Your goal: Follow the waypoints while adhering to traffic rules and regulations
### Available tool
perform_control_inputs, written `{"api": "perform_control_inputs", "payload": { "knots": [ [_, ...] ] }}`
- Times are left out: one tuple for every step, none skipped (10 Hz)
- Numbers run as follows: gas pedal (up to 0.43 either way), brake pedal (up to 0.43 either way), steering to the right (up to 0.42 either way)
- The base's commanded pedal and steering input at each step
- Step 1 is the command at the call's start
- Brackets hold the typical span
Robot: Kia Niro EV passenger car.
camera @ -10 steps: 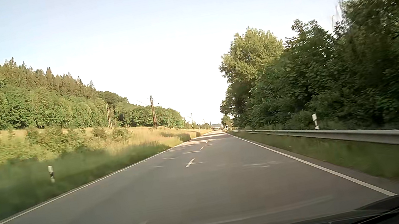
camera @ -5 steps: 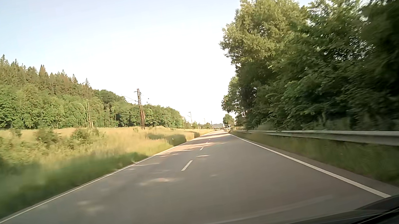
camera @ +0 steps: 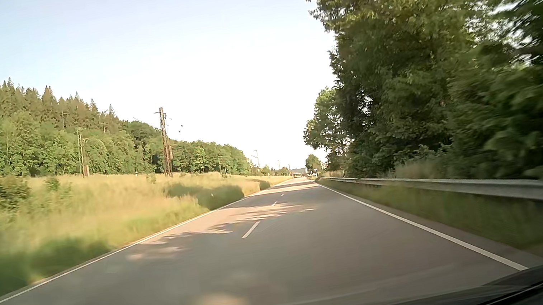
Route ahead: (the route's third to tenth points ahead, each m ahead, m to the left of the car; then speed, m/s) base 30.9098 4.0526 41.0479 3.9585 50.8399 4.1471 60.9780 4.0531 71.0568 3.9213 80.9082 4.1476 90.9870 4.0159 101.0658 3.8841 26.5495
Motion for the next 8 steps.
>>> {"api": "perform_control_inputs", "payload": {
  "knots": [
    [0.118,0.000,-0.002],
    [0.118,0.000,-0.001],
    [0.118,0.000,-0.001],
    [0.118,0.000,-0.001],
    [0.130,0.000,-0.001],
    [0.130,0.000,0.000],
    [0.150,0.000,0.000],
    [0.150,0.000,0.000]
  ]
}}
